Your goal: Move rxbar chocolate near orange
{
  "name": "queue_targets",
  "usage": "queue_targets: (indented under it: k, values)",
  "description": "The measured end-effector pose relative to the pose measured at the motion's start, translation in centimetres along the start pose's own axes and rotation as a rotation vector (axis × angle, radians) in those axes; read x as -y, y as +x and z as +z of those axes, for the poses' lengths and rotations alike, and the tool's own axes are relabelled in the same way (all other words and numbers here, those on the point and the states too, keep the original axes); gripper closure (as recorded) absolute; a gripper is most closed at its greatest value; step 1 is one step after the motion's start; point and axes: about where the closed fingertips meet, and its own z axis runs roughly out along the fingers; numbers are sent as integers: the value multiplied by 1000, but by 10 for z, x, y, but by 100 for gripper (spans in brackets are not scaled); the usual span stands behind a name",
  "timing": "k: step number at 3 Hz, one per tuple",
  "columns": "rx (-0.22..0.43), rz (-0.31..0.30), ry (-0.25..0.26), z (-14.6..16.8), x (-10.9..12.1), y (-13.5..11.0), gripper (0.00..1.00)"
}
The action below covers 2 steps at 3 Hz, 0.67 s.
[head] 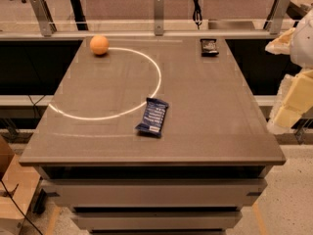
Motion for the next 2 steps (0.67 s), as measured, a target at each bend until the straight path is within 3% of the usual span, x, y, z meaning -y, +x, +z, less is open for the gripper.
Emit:
queue_targets:
  k: [2]
  values:
    - [283, 3, 16, 4, 45, -22, 0]
